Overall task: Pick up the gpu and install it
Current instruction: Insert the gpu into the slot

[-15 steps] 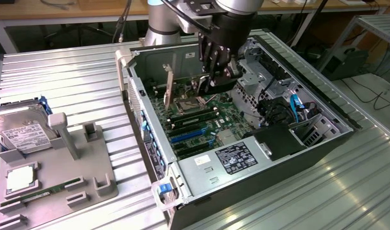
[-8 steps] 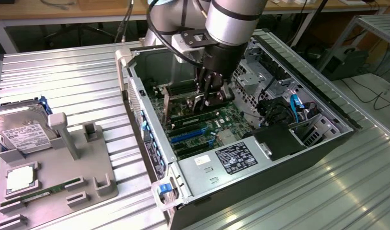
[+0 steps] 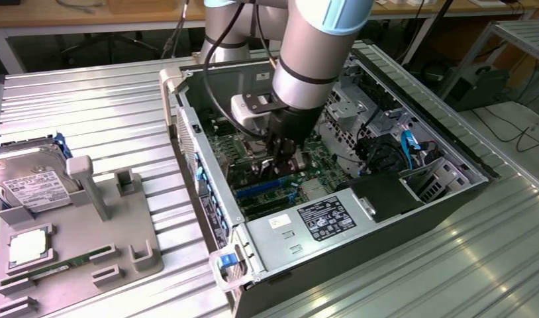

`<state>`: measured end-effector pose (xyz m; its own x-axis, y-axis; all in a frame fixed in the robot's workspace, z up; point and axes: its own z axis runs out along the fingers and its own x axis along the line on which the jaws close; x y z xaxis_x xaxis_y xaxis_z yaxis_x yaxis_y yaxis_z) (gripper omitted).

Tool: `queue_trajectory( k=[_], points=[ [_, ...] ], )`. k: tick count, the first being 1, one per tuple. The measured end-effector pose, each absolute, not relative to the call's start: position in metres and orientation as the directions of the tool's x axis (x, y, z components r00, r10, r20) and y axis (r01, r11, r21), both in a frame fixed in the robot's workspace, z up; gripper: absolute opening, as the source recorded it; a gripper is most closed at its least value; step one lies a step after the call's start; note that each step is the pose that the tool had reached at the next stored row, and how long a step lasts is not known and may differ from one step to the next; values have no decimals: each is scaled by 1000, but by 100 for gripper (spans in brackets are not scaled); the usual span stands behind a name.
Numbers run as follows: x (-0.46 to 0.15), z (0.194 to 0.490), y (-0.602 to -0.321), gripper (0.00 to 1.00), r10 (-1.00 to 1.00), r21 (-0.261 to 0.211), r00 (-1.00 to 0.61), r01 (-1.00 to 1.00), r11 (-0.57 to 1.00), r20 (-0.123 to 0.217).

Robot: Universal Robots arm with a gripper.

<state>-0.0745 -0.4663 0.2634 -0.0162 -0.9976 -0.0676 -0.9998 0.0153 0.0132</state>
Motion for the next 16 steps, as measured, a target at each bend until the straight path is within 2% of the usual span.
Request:
queue_trajectory(
  k=[16],
  points=[
    [-77,260,-466,28,-998,13,-16,-1000,15,-64]
  ],
)
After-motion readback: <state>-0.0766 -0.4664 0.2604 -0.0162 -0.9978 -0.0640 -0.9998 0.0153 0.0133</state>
